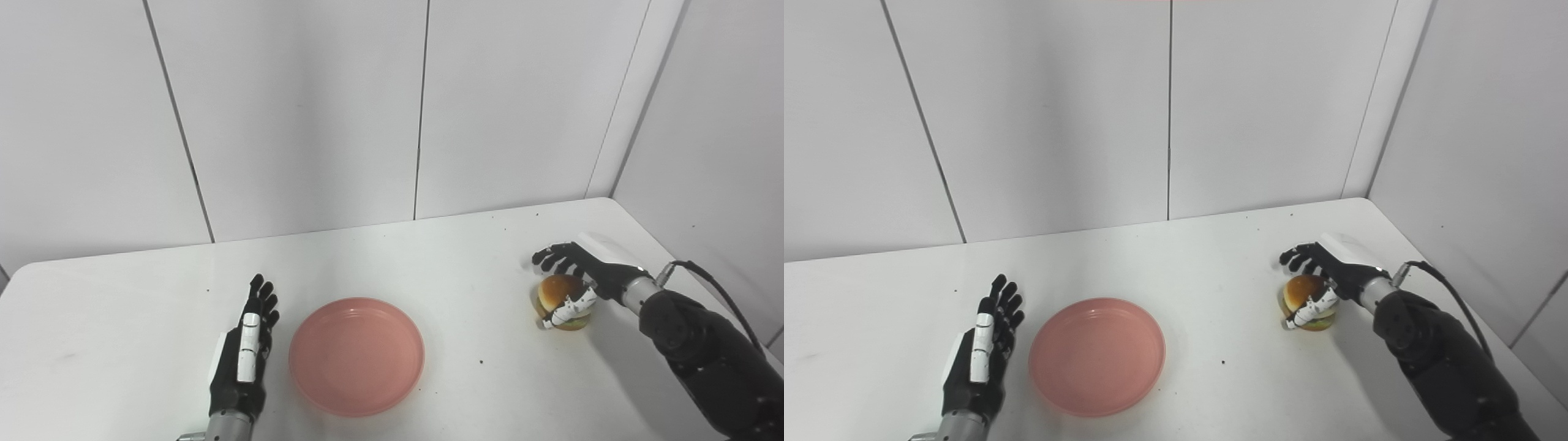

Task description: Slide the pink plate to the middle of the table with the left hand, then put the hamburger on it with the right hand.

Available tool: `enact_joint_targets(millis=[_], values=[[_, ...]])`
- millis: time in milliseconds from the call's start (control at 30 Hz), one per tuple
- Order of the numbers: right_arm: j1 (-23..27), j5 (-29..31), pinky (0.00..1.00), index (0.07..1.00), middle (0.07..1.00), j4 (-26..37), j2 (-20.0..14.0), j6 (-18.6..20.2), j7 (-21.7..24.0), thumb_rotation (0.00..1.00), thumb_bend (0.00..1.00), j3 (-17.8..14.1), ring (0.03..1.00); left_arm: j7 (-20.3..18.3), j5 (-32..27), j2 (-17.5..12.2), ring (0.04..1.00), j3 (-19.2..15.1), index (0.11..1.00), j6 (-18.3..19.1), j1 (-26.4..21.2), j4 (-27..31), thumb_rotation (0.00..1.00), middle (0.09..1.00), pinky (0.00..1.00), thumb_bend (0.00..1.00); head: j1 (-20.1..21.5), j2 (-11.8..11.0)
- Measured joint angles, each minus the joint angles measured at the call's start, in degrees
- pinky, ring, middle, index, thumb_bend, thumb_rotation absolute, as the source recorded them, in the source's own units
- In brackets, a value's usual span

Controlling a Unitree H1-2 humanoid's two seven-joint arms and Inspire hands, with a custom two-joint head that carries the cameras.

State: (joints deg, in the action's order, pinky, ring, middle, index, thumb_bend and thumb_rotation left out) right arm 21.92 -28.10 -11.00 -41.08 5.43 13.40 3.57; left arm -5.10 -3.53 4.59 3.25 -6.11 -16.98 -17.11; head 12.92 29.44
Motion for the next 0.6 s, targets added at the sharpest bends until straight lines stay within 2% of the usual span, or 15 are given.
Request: enact_joint_targets(millis=[100, 133, 367, 433, 500, 600], values=[[-0.1, 0.0, 0.41, 0.488, 0.487, 0.5, 0.4, -0.1, -1.2, 0.0, 0.53, -0.2, 0.462, 0.0, 0.0, 0.0, 1.0, 0.0, 1.0, 0.0, 0.0, 0.0, 1.0, 1.0, 1.0, 0.72, -0.1, -0.1], [-0.2, 0.0, 0.42, 0.487, 0.488, 0.9, 0.4, -0.1, -1.4, 0.0, 0.53, -0.3, 0.465, 0.0, -0.1, 0.0, 1.0, 0.0, 1.0, 0.0, 0.0, 0.0, 1.0, 1.0, 0.96, 0.73, -0.3, -0.2], [-0.4, 0.3, 0.4, 0.497, 0.478, 3.1, 0.7, -0.1, -1.9, 0.0, 0.53, -1.7, 0.454, 0.0, -0.8, 0.2, 1.0, -0.2, 1.0, 0.0, 0.1, 0.1, 1.0, 1.0, 1.0, 0.72, -1.2, -0.1], [-0.4, 0.5, 0.37, 0.506, 0.465, 3.7, 0.9, -0.1, -1.9, 0.0, 0.53, -1.9, 0.433, 0.0, -0.8, 0.3, 1.0, -0.2, 1.0, 0.3, 0.1, 0.2, 1.0, 1.0, 0.89, 0.73, -1.4, -0.1], [-0.4, 0.6, 0.36, 0.509, 0.461, 4.2, 1.1, -0.1, -1.9, 0.0, 0.53, -2.0, 0.423, 0.0, -1.0, 0.4, 1.0, -0.2, 1.0, 1.4, 0.4, 0.8, 1.0, 1.0, 0.91, 0.72, -1.4, -0.1], [-0.4, 0.7, 0.35, 0.511, 0.455, 5.5, 1.3, -0.1, -1.9, 0.0, 0.53, -2.1, 0.413, 0.2, -1.0, 0.5, 1.0, -0.2, 1.0, 1.8, 1.2, 1.9, 1.0, 1.0, 0.98, 0.7, -1.9, -0.1]])
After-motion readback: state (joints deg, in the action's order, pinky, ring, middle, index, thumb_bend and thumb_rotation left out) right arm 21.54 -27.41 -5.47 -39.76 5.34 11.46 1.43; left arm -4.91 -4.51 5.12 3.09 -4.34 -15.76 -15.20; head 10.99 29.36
